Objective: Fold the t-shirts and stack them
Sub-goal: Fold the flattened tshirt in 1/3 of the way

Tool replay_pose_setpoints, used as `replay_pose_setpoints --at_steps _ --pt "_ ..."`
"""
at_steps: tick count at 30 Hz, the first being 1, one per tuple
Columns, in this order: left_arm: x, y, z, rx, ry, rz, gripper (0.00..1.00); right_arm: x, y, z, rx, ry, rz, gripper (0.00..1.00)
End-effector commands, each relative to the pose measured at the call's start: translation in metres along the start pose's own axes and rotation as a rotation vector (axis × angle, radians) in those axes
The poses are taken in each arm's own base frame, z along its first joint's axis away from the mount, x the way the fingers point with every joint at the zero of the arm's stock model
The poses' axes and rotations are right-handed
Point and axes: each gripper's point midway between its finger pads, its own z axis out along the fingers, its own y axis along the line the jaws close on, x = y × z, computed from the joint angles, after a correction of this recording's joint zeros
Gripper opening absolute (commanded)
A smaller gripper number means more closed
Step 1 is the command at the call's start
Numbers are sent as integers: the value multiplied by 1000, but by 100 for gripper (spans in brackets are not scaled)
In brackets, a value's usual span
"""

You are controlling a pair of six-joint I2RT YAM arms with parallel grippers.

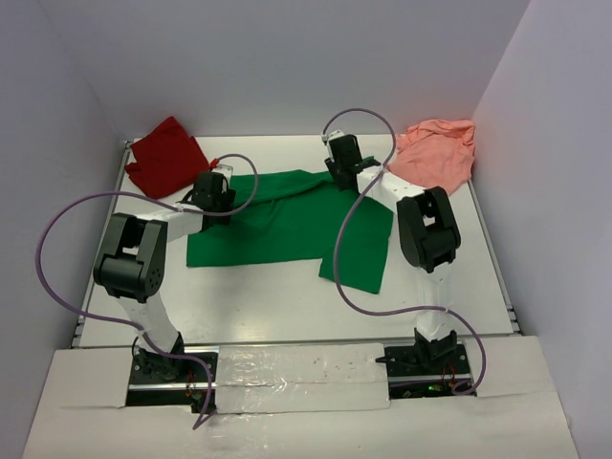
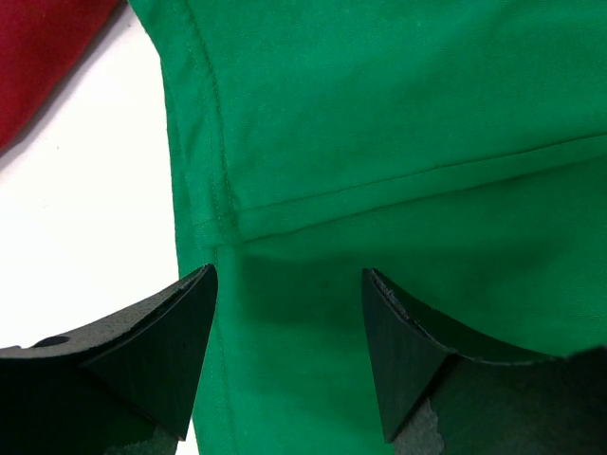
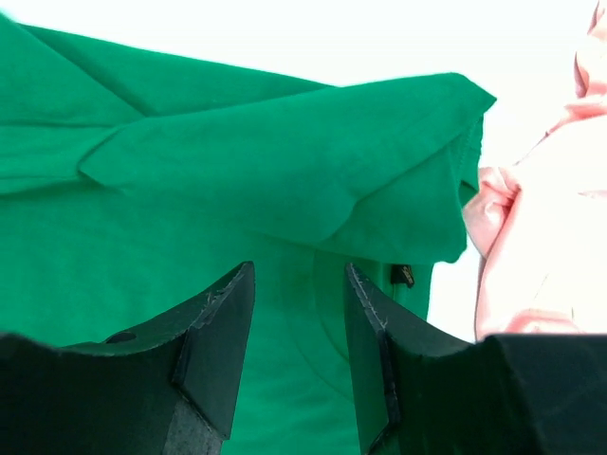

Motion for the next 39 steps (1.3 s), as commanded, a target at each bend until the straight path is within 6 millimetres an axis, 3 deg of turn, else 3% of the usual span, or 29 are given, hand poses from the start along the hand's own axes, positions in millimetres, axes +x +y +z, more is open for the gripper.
replay_pose_setpoints --at_steps 1,12,22,25,31,37,39 --pt "-22 -3 -3 13 -63 -10 71 -27 -4 -1 40 -54 -9 49" --pt "-20 -3 -2 12 -59 -4 71 -23 11 11 -39 24 -3 44" --pt "-19 -4 -1 15 -56 -3 71 -8 21 20 -91 121 -13 41" --pt "-20 -4 0 17 -55 -2 71 -6 20 21 -90 127 -13 32" --pt "-19 -4 -1 17 -55 -4 71 -1 21 21 -95 135 -19 0" --pt "-20 -3 -2 16 -59 -5 71 4 14 20 -52 114 -22 0" --pt "-21 -4 -3 20 -63 -5 71 -4 10 15 -31 83 -20 0"
